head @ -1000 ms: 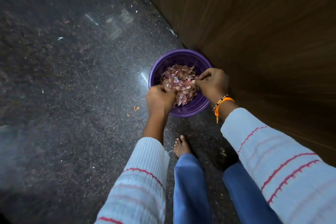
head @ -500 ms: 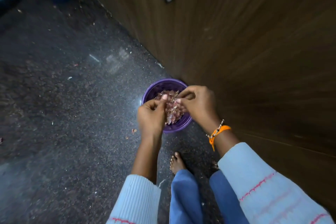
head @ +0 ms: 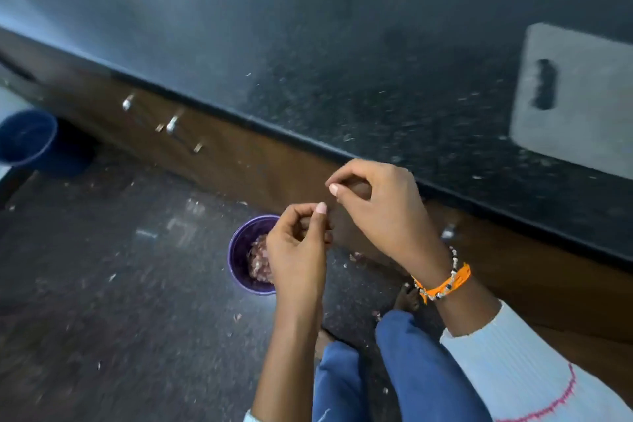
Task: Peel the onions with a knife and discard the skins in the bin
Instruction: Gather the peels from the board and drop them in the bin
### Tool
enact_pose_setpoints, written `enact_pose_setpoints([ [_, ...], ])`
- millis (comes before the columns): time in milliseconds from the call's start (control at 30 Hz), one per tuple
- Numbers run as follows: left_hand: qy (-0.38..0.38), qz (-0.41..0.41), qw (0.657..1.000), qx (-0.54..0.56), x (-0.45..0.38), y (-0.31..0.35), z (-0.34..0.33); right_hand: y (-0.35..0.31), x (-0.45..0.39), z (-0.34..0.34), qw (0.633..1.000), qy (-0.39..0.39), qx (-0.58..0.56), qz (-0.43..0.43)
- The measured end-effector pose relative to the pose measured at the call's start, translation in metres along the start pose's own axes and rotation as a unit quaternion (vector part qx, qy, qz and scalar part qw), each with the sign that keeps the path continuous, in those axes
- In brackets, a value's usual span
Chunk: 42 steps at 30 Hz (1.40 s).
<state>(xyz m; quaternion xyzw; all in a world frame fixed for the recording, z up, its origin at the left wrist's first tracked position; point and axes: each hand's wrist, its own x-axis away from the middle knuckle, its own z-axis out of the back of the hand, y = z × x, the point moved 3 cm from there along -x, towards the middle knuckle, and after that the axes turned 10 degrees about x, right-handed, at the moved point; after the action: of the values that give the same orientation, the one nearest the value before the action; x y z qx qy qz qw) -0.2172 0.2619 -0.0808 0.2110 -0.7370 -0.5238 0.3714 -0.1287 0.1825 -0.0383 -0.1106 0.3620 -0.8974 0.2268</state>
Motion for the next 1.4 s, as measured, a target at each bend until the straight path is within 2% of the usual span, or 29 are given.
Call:
enact_pose_setpoints([
  [233,-0.119,-0.051,0.991,-0.028,0.038,0.036,-0.09,0.033,0.035,0.111,0.992,0.115,0.014,-0.056],
  [600,-0.271,-0.055,0.957,-0.09,0.075,0.043,-0.215,0.102,0.069,0.205,0.965,0.223,0.019,-0.139],
  [833,-0.33,-0.047,0.936,-0.111,0.092,0.033,-0.286,0.151,0.068,0.264,0.943,0.278,0.041,-0.176],
  [1000,-0.342,-0.031,0.932,-0.116,0.095,0.021,-0.332,0.197,0.054,0.306,0.915,0.329,0.111,-0.204],
  [1167,-0.339,-0.044,0.931,-0.129,0.091,0.016,-0.359,0.24,0.021,0.337,0.898,0.31,0.208,-0.232],
  [1333,-0.328,-0.038,0.934,-0.137,0.081,0.011,-0.37,0.272,-0.004,0.349,0.923,0.191,0.223,-0.247],
  [1400,-0.324,-0.035,0.935,-0.142,0.075,0.01,-0.372,0.277,-0.007,0.349,0.927,0.182,0.21,-0.252],
])
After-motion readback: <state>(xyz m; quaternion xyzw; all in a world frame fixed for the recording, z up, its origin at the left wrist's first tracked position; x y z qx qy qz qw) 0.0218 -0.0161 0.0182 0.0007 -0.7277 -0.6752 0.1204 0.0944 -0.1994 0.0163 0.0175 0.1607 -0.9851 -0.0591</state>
